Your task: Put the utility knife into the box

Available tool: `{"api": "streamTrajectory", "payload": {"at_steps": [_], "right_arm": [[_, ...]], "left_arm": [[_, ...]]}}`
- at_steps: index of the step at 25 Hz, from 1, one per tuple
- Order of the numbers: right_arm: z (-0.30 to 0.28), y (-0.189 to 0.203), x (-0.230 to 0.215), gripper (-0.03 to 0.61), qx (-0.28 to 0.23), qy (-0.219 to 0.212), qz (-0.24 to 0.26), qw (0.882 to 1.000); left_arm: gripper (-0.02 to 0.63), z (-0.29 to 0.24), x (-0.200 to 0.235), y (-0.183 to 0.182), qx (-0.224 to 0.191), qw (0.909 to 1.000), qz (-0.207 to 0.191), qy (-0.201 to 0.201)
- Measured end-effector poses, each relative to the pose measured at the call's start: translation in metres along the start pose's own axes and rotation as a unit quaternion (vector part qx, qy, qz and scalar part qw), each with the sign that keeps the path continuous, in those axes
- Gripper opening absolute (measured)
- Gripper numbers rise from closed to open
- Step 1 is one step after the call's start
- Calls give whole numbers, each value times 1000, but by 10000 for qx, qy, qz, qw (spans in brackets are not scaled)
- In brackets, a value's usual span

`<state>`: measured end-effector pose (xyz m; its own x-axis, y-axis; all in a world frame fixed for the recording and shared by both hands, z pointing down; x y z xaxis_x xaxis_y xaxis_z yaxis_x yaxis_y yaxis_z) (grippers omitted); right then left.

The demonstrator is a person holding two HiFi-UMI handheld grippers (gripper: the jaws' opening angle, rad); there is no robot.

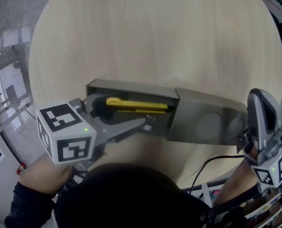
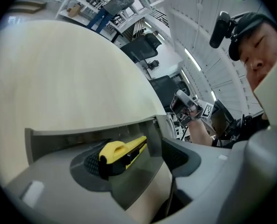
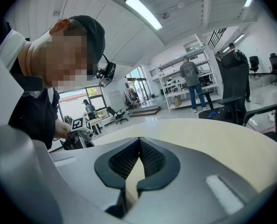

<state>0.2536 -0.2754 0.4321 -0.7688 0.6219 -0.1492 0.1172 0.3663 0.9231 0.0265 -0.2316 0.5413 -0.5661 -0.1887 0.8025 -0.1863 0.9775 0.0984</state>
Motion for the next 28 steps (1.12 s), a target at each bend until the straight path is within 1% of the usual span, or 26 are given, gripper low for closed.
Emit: {"api": "streamTrajectory", "payload": {"at_steps": [3,6,9,13,20,23,26,28], "right_arm": [[-4,0,3,15,-35,-88,9,10000],[-2,2,4,15,-41,-105,-24,9999],[-2,2,3,15,-30,-92,-27,9999],[5,5,1,15,-46,-60,-167,9998],[11,3,5,15,-40,-39,-141,9999],[14,1,6,15,-54,-21,-124,9999],[15,-1,7,15,-66,-33,-116,9999],[16,-1,7,15,-76,-39,-127,9999]], "left_arm": [[387,-5,-1,2,54,9999,-3,-129],[425,-4,-2,3,108,9997,22,-207],[426,4,-9,3,137,9997,26,-188],[431,13,-9,3,145,9994,-24,-326],[442,26,-4,1,84,9971,-351,-669],[445,31,-1,2,100,9944,-588,-872],[449,36,4,-1,66,9875,-1003,-1216],[454,38,7,-3,27,9851,-1102,-1320]]}}
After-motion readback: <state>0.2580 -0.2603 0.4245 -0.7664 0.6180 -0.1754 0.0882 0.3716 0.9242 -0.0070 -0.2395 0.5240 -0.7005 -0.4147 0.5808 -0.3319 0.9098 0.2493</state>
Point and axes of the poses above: the fingertips, and each gripper's own axes: z backward along the fingers, x to its left, y out of its underside, the point moved 2 cm from there along z, backward along the fingers, and after that the axes turned 11 degrees about z, right-handed, at the moved point
